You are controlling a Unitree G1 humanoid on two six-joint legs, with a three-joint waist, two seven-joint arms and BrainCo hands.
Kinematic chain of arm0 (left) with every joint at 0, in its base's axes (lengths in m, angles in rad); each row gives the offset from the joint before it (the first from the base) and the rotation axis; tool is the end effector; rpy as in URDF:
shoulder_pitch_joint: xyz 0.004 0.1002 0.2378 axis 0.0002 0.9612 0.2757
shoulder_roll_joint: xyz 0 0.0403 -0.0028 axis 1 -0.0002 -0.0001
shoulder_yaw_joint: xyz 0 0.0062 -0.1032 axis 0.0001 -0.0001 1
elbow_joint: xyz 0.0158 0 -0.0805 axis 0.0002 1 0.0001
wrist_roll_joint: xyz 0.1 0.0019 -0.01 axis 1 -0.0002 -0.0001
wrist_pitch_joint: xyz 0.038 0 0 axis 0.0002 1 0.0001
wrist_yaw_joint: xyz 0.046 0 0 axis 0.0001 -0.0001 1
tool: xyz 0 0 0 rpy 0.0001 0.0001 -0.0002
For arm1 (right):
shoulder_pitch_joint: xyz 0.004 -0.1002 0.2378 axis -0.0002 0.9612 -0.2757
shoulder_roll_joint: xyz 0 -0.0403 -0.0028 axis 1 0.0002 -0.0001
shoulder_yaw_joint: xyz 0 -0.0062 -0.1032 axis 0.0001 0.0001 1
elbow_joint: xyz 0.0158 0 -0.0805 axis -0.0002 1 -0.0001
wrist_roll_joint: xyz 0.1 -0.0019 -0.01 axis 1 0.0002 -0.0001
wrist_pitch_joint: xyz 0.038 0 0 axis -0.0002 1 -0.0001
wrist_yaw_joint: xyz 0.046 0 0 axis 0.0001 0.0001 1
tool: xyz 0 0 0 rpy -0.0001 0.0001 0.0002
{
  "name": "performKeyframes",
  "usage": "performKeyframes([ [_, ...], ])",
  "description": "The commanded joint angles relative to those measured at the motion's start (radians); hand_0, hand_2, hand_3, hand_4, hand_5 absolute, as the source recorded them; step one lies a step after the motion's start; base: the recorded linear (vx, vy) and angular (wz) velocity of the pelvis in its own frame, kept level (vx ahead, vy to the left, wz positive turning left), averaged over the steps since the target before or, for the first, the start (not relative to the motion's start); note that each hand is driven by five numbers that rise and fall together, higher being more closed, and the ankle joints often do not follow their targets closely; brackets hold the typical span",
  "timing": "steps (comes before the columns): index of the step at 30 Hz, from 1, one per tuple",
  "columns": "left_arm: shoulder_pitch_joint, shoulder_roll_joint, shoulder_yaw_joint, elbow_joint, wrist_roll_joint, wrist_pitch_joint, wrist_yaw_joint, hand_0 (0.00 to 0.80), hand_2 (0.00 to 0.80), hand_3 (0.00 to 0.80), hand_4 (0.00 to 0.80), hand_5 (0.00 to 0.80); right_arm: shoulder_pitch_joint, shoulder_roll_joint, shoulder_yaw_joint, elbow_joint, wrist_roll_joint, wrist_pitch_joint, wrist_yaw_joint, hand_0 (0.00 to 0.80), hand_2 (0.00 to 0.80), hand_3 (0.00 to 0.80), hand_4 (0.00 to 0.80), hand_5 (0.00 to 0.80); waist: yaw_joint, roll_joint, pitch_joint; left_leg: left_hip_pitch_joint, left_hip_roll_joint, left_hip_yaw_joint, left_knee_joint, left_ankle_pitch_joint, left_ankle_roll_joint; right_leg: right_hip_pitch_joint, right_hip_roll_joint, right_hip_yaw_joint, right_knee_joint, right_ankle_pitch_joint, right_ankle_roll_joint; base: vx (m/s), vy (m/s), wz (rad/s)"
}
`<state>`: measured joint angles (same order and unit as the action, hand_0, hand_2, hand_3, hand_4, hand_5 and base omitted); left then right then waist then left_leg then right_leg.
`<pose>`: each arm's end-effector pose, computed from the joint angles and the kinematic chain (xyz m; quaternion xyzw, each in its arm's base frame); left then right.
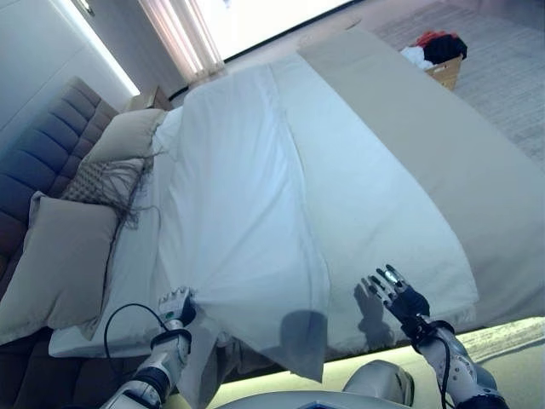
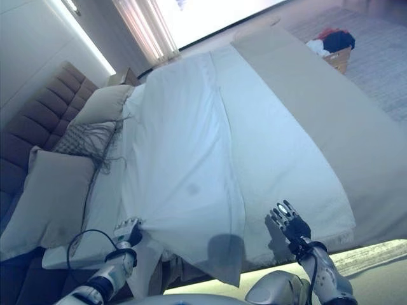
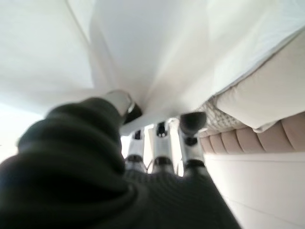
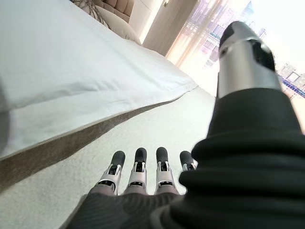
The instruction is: Make the bed neatly
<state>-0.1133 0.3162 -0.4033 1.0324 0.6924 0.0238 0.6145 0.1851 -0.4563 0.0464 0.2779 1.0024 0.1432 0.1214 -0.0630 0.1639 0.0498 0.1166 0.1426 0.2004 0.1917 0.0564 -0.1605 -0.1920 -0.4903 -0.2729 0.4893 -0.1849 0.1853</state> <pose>0.1381 0.2155 -0.0922 0.6195 0.2278 -0.0122 0.7511 0.1415 -0.2522 -0.0186 0.2826 0.2461 -0.0476 0.9259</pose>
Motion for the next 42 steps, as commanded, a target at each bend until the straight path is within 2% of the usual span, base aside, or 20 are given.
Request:
performKeyframes([
  [1, 0.081, 0.095, 0.089, 0.011, -0.100, 0.029, -0.006, 0.800, 0.800, 0.800, 0.800, 0.800, -0.039, 0.097, -0.079, -0.056, 0.022, -0.034, 0.026, 0.000, 0.000, 0.000, 0.000, 0.000, 0.050, -0.060, 0.021, -0.020, 0.003, -0.002, -0.197, 0.013, 0.037, 0.157, -0.041, -0.050, -0.408, 0.389, 0.077, -0.049, -0.163, 0.11],
  [7, 0.079, 0.083, 0.088, 0.024, -0.104, 0.005, -0.031, 0.800, 0.800, 0.800, 0.800, 0.800, -0.041, 0.158, -0.059, -0.030, 0.017, -0.072, 0.026, 0.000, 0.000, 0.000, 0.000, 0.000, 0.065, -0.088, 0.007, -0.025, 0.008, -0.016, -0.178, 0.004, 0.050, 0.176, -0.024, -0.053, -0.410, 0.388, 0.077, -0.051, -0.173, 0.04],
  [13, 0.106, 0.067, 0.089, 0.043, -0.042, 0.046, -0.104, 0.800, 0.800, 0.800, 0.800, 0.800, -0.046, 0.209, -0.051, -0.011, 0.030, -0.096, 0.020, 0.000, 0.000, 0.000, 0.000, 0.000, 0.099, -0.121, 0.000, -0.031, 0.026, -0.036, -0.167, 0.000, 0.051, 0.200, 0.005, -0.071, -0.433, 0.392, 0.077, -0.047, -0.174, 0.02],
  [14, 0.111, 0.067, 0.091, 0.051, -0.028, 0.044, -0.112, 0.455, 0.455, 0.455, 0.455, 0.455, -0.048, 0.214, -0.051, -0.008, 0.032, -0.097, 0.021, 0.000, 0.000, 0.000, 0.000, 0.000, 0.103, -0.125, -0.001, -0.030, 0.027, -0.038, -0.167, -0.001, 0.051, 0.204, 0.009, -0.075, -0.437, 0.392, 0.077, -0.018, -0.132, -0.10],
  [15, 0.119, 0.068, 0.093, 0.059, -0.007, 0.051, -0.126, 0.000, 0.000, 0.000, 0.000, 0.000, -0.050, 0.220, -0.053, 0.000, 0.032, -0.098, 0.026, 0.000, 0.000, 0.000, 0.000, 0.000, 0.107, -0.128, -0.001, -0.030, 0.028, -0.039, -0.166, -0.004, 0.052, 0.209, 0.013, -0.078, -0.442, 0.391, 0.077, -0.010, -0.108, -0.08],
  [20, 0.136, 0.065, 0.087, 0.096, 0.027, 0.084, -0.210, 0.000, 0.000, 0.000, 0.000, 0.000, -0.069, 0.214, -0.053, 0.008, 0.040, -0.083, 0.027, 0.000, 0.000, 0.000, 0.000, 0.000, 0.105, -0.127, -0.004, -0.027, 0.027, -0.039, -0.169, -0.004, 0.053, 0.199, 0.030, -0.071, -0.441, 0.387, 0.074, -0.009, -0.028, 0.01],
  [29, 0.146, 0.091, 0.073, 0.148, 0.081, 0.017, -0.390, 0.000, 0.000, 0.000, 0.000, 0.000, -0.124, 0.197, -0.062, 0.055, 0.018, -0.062, 0.048, 0.000, 0.000, 0.000, 0.000, 0.000, 0.090, -0.106, -0.017, -0.017, 0.014, -0.033, -0.167, -0.021, 0.064, 0.193, 0.042, -0.035, -0.442, 0.370, 0.067, -0.008, 0.026, 0.10],
  [33, 0.156, 0.111, 0.087, 0.146, 0.006, 0.005, -0.350, 0.000, 0.000, 0.000, 0.000, 0.000, -0.140, 0.180, -0.061, 0.069, 0.015, -0.051, 0.044, 0.000, 0.000, 0.000, 0.000, 0.000, 0.092, -0.098, -0.017, -0.018, 0.010, -0.037, -0.163, -0.025, 0.065, 0.191, 0.047, -0.027, -0.439, 0.362, 0.065, 0.016, 0.058, 0.17],
  [37, 0.130, 0.126, 0.126, 0.089, -0.144, -0.066, -0.283, 0.000, 0.000, 0.000, 0.000, 0.000, -0.147, 0.164, -0.048, 0.062, 0.026, -0.045, 0.025, 0.000, 0.000, 0.000, 0.000, 0.000, 0.099, -0.092, -0.014, -0.021, 0.009, -0.045, -0.175, -0.019, 0.059, 0.179, 0.048, -0.023, -0.433, 0.356, 0.064, 0.029, 0.085, -0.08],
  [42, 0.097, 0.126, 0.127, -0.015, -0.190, -0.144, -0.206, 0.000, 0.000, 0.000, 0.000, 0.000, -0.138, 0.145, -0.053, 0.052, 0.029, -0.049, 0.020, 0.000, 0.000, 0.000, 0.000, 0.000, 0.111, -0.087, 0.001, -0.044, 0.005, -0.057, -0.178, -0.017, 0.048, 0.141, 0.035, -0.026, -0.421, 0.359, 0.074, -0.006, 0.110, 0.00],
])
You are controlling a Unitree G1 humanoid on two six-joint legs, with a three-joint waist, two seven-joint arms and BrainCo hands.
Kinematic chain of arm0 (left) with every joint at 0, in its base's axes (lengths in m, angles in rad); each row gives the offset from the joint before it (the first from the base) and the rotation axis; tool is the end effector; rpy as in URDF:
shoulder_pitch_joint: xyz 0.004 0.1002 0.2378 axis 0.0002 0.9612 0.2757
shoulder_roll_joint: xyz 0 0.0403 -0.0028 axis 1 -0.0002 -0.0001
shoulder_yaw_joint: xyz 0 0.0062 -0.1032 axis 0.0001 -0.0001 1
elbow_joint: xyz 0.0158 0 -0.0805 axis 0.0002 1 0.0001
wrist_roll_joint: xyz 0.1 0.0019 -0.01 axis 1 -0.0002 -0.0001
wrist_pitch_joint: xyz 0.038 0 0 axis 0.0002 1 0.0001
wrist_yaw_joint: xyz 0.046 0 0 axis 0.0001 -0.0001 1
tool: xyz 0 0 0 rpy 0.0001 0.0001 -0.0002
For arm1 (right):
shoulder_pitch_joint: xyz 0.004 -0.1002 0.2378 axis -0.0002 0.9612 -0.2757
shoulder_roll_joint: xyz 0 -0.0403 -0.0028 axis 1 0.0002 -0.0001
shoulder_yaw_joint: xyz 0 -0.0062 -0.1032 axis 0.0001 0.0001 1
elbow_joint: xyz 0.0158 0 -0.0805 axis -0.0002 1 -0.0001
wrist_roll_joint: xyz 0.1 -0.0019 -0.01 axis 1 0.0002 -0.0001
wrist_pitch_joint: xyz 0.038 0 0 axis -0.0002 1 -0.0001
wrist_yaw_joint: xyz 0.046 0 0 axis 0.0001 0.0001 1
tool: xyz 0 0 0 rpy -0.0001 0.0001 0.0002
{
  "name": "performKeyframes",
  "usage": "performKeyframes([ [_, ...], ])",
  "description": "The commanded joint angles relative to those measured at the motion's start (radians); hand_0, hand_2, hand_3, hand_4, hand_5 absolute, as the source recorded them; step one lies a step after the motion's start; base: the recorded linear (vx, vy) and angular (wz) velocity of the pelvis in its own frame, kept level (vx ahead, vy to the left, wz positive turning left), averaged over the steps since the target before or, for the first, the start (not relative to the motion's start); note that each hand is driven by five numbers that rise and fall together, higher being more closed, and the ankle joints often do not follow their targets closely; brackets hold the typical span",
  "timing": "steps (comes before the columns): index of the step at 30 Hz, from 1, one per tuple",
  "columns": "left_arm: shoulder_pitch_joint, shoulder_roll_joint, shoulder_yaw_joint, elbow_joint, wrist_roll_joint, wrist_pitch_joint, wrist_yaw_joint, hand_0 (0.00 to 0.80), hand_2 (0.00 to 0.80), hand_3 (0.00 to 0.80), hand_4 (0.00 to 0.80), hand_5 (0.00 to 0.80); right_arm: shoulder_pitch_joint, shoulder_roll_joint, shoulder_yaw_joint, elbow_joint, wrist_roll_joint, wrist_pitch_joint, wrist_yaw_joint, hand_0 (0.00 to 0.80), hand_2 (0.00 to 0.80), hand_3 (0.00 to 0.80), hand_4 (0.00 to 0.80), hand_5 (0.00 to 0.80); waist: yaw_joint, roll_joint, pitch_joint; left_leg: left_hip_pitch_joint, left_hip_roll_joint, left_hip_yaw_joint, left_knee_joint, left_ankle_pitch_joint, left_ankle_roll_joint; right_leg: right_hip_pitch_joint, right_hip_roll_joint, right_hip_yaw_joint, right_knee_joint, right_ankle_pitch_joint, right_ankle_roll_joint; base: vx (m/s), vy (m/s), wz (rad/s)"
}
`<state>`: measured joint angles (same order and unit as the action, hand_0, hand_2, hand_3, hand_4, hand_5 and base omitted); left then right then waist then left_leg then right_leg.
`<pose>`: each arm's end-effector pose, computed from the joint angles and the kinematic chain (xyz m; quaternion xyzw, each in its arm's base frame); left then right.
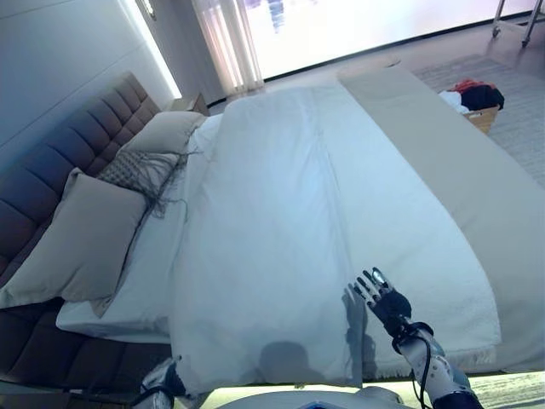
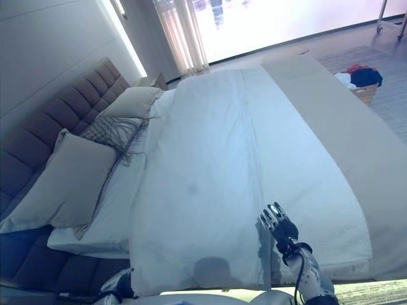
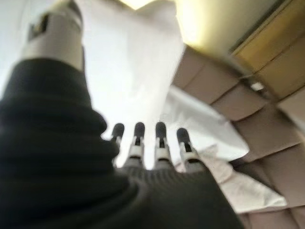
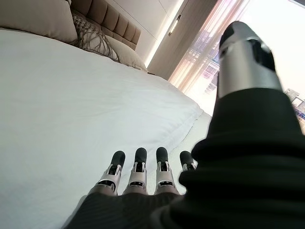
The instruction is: Make the bed neatly
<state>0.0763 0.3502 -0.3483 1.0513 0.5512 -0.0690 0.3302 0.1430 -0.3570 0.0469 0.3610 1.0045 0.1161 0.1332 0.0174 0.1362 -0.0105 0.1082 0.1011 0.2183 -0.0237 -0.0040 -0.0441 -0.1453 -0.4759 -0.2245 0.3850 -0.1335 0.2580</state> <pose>0.0710 0.2350 -0.1064 0.5029 0.4057 -0.0994 0.7567 0.1459 -0.2333 -0.0333 0.3287 0.2433 -0.0559 0.9108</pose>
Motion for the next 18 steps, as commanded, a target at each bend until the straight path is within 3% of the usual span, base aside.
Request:
performKeyframes([
  [1, -0.101, 0.089, 0.064, -0.051, -0.053, -0.057, 0.097, 0.000, 0.000, 0.000, 0.000, 0.000, -0.099, 0.041, -0.051, -0.032, 0.031, -0.027, 0.005, 0.000, 0.000, 0.000, 0.000, 0.000, 0.032, -0.058, 0.066, -0.046, 0.046, -0.077, 0.041, 0.043, -0.070, 0.080, 0.017, -0.074, -0.312, 0.309, 0.003, -0.063, 0.136, 0.02],
  [5, -0.144, 0.073, 0.026, -0.098, -0.080, -0.041, 0.152, 0.000, 0.000, 0.000, 0.000, 0.000, -0.117, 0.021, -0.043, -0.035, 0.031, -0.051, -0.004, 0.000, 0.000, 0.000, 0.000, 0.000, 0.032, -0.049, 0.095, -0.096, 0.044, -0.087, 0.066, 0.041, -0.075, 0.015, 0.001, -0.058, -0.288, 0.317, 0.004, -0.037, 0.149, 0.01],
  [9, -0.207, 0.045, -0.040, -0.113, -0.148, 0.010, 0.213, 0.000, 0.000, 0.000, 0.000, 0.000, -0.161, -0.022, -0.034, -0.058, 0.017, -0.108, -0.007, 0.000, 0.000, 0.000, 0.000, 0.000, 0.015, -0.036, 0.171, -0.236, 0.043, -0.117, 0.175, 0.037, -0.082, -0.165, -0.037, 0.008, -0.168, 0.318, 0.004, -0.197, 0.227, -0.03],
  [13, -0.318, 0.075, -0.100, -0.108, -0.186, 0.056, 0.302, 0.000, 0.000, 0.000, 0.000, 0.000, -0.259, -0.053, -0.001, -0.065, 0.066, -0.215, 0.004, 0.000, 0.000, 0.000, 0.000, 0.000, 0.022, -0.071, 0.281, -0.490, 0.080, -0.154, 0.305, 0.041, -0.099, -0.381, -0.034, 0.077, -0.041, 0.307, -0.004, -0.404, -0.032, 0.18],
  [18, -0.464, 0.117, -0.128, -0.106, -0.169, 0.141, 0.393, 0.000, 0.000, 0.000, 0.000, 0.000, -0.393, -0.066, 0.053, -0.078, 0.105, -0.327, -0.007, 0.000, 0.000, 0.000, 0.000, 0.000, 0.033, -0.121, 0.390, -0.705, 0.101, -0.195, 0.357, 0.085, -0.119, -0.529, -0.011, 0.076, 0.000, 0.318, -0.005, -0.342, -0.085, 0.03],
])
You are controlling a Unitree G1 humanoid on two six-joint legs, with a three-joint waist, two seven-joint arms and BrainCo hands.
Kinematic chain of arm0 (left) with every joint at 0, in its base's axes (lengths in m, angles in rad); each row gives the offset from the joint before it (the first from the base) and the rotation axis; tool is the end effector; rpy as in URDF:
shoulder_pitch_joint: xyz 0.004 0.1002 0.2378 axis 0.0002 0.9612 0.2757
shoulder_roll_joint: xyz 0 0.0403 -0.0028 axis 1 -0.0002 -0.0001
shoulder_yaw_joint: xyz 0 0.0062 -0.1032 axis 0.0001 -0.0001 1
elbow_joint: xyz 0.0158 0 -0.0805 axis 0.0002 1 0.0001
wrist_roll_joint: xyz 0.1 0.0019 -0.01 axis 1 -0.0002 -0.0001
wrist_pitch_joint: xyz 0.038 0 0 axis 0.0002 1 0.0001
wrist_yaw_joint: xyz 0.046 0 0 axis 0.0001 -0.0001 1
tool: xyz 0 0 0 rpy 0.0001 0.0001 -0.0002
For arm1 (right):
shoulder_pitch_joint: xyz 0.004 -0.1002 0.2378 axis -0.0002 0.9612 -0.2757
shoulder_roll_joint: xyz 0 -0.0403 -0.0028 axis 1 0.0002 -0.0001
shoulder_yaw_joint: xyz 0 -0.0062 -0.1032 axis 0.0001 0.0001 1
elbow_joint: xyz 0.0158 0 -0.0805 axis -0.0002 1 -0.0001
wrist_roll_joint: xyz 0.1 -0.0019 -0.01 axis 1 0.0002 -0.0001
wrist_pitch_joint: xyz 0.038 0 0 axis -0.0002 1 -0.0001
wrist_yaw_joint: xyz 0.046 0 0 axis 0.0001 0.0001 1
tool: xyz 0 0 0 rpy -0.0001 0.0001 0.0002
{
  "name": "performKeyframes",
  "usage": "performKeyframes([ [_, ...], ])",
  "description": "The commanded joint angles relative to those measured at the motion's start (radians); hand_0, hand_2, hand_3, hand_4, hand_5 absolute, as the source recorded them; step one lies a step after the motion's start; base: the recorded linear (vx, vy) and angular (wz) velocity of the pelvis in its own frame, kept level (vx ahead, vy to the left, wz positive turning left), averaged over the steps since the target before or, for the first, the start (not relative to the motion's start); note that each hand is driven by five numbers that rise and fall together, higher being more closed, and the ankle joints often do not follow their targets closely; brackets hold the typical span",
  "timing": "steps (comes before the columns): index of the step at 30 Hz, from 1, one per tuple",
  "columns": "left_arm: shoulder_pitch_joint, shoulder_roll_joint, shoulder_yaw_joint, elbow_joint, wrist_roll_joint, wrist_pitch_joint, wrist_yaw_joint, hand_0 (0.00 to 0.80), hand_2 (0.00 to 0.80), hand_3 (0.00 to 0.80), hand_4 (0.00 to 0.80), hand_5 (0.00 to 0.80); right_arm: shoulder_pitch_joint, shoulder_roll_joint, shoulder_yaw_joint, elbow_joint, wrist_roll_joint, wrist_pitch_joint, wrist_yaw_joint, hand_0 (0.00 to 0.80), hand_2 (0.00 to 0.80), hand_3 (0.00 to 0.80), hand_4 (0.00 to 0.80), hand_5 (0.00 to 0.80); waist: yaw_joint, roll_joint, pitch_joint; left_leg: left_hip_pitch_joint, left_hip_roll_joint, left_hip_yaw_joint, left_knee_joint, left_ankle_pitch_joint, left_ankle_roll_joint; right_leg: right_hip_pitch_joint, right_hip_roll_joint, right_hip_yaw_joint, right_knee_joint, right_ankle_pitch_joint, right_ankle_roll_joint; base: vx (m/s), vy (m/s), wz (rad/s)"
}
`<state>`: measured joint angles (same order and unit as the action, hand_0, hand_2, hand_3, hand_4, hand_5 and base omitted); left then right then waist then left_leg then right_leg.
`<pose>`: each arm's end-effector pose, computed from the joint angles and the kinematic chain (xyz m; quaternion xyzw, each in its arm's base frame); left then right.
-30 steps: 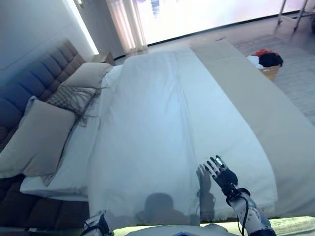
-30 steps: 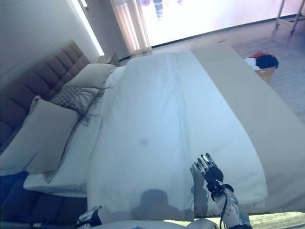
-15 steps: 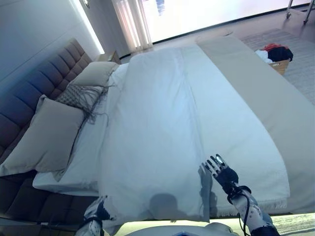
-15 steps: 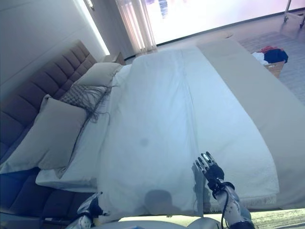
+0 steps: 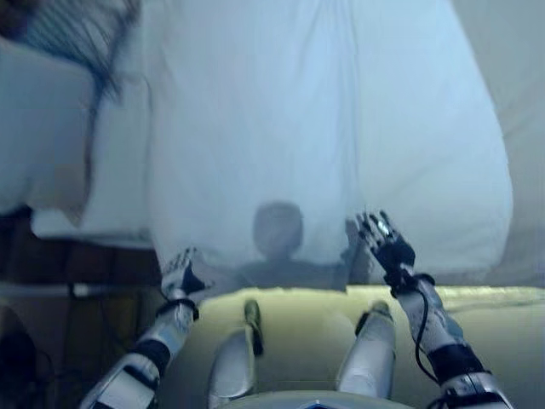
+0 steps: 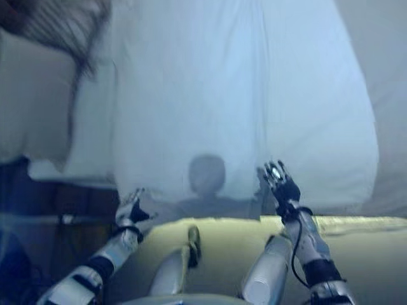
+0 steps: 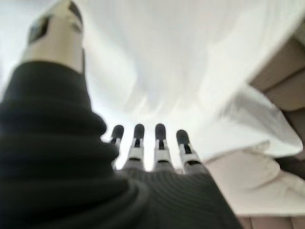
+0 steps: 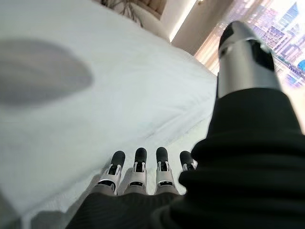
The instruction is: Make the bed neatly
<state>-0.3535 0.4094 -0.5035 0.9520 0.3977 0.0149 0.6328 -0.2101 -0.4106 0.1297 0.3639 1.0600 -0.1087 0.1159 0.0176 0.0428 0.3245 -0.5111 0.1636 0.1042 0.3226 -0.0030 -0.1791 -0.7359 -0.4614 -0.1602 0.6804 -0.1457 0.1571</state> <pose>0.2221 0.2170 -0.0406 0.5636 0.1273 0.0836 0.8119 0.2402 -0.2200 0.0381 0.3030 0.0212 0.0228 0.9525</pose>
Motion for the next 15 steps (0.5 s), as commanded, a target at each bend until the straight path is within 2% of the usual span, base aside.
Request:
performKeyframes([
  [1, -0.050, 0.060, 0.027, -0.008, -0.012, 0.072, 0.105, 0.000, 0.000, 0.000, 0.000, 0.000, -0.059, -0.017, -0.025, -0.087, 0.057, -0.113, 0.011, 0.000, 0.000, 0.000, 0.000, 0.000, 0.032, -0.032, 0.067, -0.108, 0.034, -0.084, 0.007, 0.093, 0.014, 0.042, -0.020, 0.010, -0.299, 0.334, 0.096, -0.146, 0.057, -0.06],
  [2, -0.062, 0.063, 0.031, -0.007, -0.004, 0.091, 0.122, 0.000, 0.000, 0.000, 0.000, 0.000, -0.074, -0.023, -0.020, -0.098, 0.066, -0.120, 0.012, 0.000, 0.000, 0.000, 0.000, 0.000, 0.035, -0.032, 0.077, -0.119, 0.037, -0.090, 0.009, 0.074, 0.006, 0.028, -0.009, 0.015, -0.289, 0.310, 0.101, -0.102, 0.095, -0.10],
  [8, -0.068, 0.091, 0.074, -0.018, -0.008, 0.142, 0.193, 0.000, 0.000, 0.000, 0.000, 0.000, -0.112, -0.058, -0.029, -0.146, 0.051, -0.090, 0.031, 0.000, 0.000, 0.000, 0.000, 0.000, 0.028, -0.040, 0.114, -0.201, 0.013, -0.091, 0.032, 0.079, 0.012, -0.059, 0.018, 0.030, -0.290, 0.330, 0.097, -0.075, 0.165, -0.11],
  [15, -0.058, 0.124, 0.121, -0.051, 0.028, 0.180, 0.220, 0.000, 0.000, 0.000, 0.000, 0.000, -0.101, -0.074, -0.047, -0.182, 0.052, -0.070, 0.051, 0.000, 0.000, 0.000, 0.000, 0.000, 0.034, -0.056, 0.126, -0.266, 0.013, -0.098, 0.083, 0.070, 0.020, -0.110, 0.024, 0.032, -0.264, 0.338, 0.093, -0.010, 0.082, -0.02],
])
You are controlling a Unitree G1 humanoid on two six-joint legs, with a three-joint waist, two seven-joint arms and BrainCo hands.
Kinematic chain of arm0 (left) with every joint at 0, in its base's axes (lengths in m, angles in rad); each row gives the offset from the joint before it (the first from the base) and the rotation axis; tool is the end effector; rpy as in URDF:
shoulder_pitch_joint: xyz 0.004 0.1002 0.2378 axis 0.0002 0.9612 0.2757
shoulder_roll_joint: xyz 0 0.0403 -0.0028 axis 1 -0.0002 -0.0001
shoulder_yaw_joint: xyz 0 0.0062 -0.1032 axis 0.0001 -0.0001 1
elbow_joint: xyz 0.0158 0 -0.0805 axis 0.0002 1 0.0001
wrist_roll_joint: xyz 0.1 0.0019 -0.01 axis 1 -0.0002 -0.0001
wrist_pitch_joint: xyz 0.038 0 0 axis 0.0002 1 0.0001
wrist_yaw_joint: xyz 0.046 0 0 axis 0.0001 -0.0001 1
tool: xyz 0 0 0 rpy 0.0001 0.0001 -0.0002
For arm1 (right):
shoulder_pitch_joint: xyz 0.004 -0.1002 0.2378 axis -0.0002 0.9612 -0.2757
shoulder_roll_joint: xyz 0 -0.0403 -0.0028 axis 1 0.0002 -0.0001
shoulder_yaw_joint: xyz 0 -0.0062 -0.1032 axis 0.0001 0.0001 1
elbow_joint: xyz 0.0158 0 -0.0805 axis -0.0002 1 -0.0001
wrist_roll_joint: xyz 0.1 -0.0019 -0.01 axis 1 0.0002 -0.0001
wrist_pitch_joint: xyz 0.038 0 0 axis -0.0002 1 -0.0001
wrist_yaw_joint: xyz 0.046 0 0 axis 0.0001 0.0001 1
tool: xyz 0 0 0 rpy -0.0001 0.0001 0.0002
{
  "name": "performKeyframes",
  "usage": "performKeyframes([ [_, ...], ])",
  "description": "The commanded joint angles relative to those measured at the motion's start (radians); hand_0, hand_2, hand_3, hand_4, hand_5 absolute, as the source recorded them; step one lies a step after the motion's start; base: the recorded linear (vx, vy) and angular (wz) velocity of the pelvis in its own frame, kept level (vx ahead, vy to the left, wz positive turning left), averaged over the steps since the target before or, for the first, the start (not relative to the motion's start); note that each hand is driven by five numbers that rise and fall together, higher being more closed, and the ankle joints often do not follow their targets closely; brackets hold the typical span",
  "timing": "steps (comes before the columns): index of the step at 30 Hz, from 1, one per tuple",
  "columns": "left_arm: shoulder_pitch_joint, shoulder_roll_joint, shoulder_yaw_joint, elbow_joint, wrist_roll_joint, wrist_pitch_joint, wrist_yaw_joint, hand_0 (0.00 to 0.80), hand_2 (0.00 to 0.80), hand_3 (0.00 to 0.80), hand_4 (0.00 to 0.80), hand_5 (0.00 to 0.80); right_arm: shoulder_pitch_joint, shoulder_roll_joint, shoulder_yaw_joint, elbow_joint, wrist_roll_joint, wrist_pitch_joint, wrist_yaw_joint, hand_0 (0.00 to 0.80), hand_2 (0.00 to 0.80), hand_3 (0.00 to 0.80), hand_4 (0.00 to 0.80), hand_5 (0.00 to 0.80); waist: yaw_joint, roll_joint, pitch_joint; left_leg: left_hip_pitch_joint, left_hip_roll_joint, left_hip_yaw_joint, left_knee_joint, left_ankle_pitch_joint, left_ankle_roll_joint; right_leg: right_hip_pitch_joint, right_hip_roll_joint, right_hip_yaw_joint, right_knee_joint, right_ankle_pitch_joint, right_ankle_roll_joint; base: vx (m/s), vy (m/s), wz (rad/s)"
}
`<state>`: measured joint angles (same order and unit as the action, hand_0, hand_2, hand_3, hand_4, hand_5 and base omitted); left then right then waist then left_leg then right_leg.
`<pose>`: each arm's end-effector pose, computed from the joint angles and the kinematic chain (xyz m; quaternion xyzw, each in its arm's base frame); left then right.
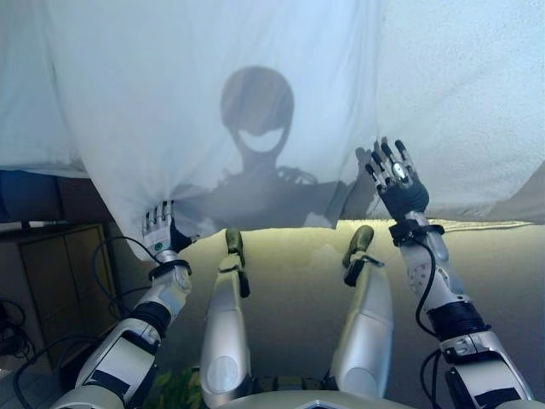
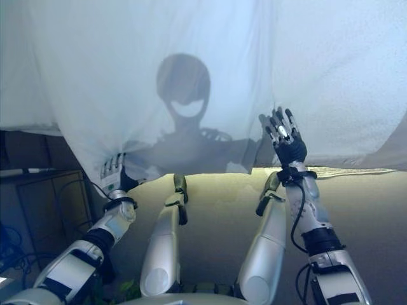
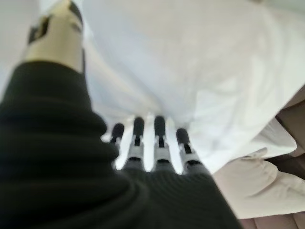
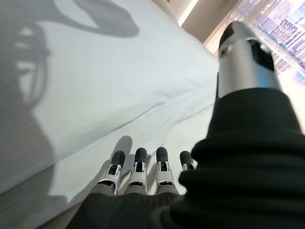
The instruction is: Make the bed neatly
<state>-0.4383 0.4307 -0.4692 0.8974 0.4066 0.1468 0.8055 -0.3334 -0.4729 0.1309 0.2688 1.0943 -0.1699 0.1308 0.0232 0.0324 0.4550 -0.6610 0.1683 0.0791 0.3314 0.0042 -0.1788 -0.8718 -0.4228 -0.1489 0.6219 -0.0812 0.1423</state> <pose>0.2510 0.2206 -0.0136 0.5872 0.0629 0.2084 0.7796 0.2657 -0.2193 0.0912 0.2879 -0.0987 0.0797 0.9492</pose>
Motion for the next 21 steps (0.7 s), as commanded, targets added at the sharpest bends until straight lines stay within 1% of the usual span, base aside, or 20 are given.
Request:
performKeyframes([
  [1, 0.027, 0.106, 0.091, 0.001, 0.018, 0.046, 0.050, 0.000, 0.000, 0.000, 0.000, 0.000, 0.024, -0.013, -0.049, -0.090, 0.016, -0.008, 0.041, 0.000, 0.000, 0.000, 0.000, 0.000, 0.030, -0.046, -0.004, -0.120, 0.008, -0.073, 0.077, 0.062, 0.020, 0.024, -0.016, 0.020, -0.207, 0.275, 0.108, 0.014, 0.050, 0.02],
  [4, 0.023, 0.114, 0.106, -0.007, 0.024, 0.064, 0.060, 0.000, 0.000, 0.000, 0.000, 0.000, 0.032, -0.016, -0.054, -0.102, 0.005, -0.007, 0.056, 0.000, 0.000, 0.000, 0.000, 0.000, 0.036, -0.045, 0.000, -0.131, -0.001, -0.081, 0.095, 0.054, 0.020, 0.015, -0.020, 0.022, -0.201, 0.280, 0.109, 0.027, 0.050, 0.01],
  [7, 0.020, 0.118, 0.108, 0.000, 0.014, 0.104, 0.060, 0.000, 0.000, 0.000, 0.000, 0.000, 0.028, -0.018, -0.057, -0.120, -0.012, 0.006, 0.047, 0.000, 0.000, 0.000, 0.000, 0.000, 0.037, -0.040, 0.002, -0.155, -0.009, -0.094, 0.126, 0.044, 0.021, -0.010, -0.023, 0.033, -0.177, 0.278, 0.109, 0.021, 0.109, 0.03],
  [8, 0.016, 0.121, 0.109, 0.005, 0.007, 0.128, 0.057, 0.000, 0.000, 0.000, 0.000, 0.000, 0.025, -0.017, -0.056, -0.123, -0.018, 0.006, 0.042, 0.000, 0.000, 0.000, 0.000, 0.000, 0.038, -0.040, 0.003, -0.164, -0.011, -0.100, 0.138, 0.041, 0.022, -0.020, -0.022, 0.038, -0.171, 0.277, 0.109, 0.009, 0.108, 0.00],
  [9, 0.013, 0.125, 0.112, 0.010, -0.006, 0.152, 0.044, 0.000, 0.000, 0.000, 0.000, 0.000, 0.019, -0.017, -0.057, -0.123, -0.019, 0.009, 0.040, 0.000, 0.000, 0.000, 0.000, 0.000, 0.038, -0.041, 0.005, -0.172, -0.011, -0.104, 0.147, 0.037, 0.022, -0.027, -0.019, 0.040, -0.166, 0.276, 0.109, 0.007, 0.095, 0.00],
  [12, -0.003, 0.144, 0.125, 0.035, -0.001, 0.176, 0.009, 0.000, 0.000, 0.000, 0.000, 0.000, 0.008, -0.017, -0.056, -0.130, -0.011, 0.025, 0.041, 0.000, 0.000, 0.000, 0.000, 0.000, 0.039, -0.054, 0.014, -0.201, -0.005, -0.113, 0.177, 0.028, 0.021, -0.044, -0.015, 0.040, -0.156, 0.277, 0.108, 0.001, 0.018, 0.00],
  [16, -0.029, 0.176, 0.130, 0.061, -0.018, 0.155, -0.044, 0.000, 0.000, 0.000, 0.000, 0.000, 0.000, -0.022, -0.045, -0.136, -0.003, 0.009, 0.055, 0.000, 0.000, 0.000, 0.000, 0.000, 0.049, -0.076, 0.033, -0.257, 0.000, -0.131, 0.217, 0.021, 0.021, -0.075, -0.011, 0.029, -0.146, 0.290, 0.108, -0.014, -0.049, -0.10],
  [21, -0.043, 0.203, 0.138, 0.089, -0.032, 0.122, -0.050, 0.000, 0.000, 0.000, 0.000, 0.000, -0.026, -0.034, -0.034, -0.145, 0.016, -0.009, 0.056, 0.000, 0.000, 0.000, 0.000, 0.000, 0.064, -0.097, 0.057, -0.334, 0.006, -0.150, 0.269, 0.005, 0.022, -0.123, -0.001, 0.018, -0.125, 0.288, 0.107, -0.042, -0.036, -0.07],
])
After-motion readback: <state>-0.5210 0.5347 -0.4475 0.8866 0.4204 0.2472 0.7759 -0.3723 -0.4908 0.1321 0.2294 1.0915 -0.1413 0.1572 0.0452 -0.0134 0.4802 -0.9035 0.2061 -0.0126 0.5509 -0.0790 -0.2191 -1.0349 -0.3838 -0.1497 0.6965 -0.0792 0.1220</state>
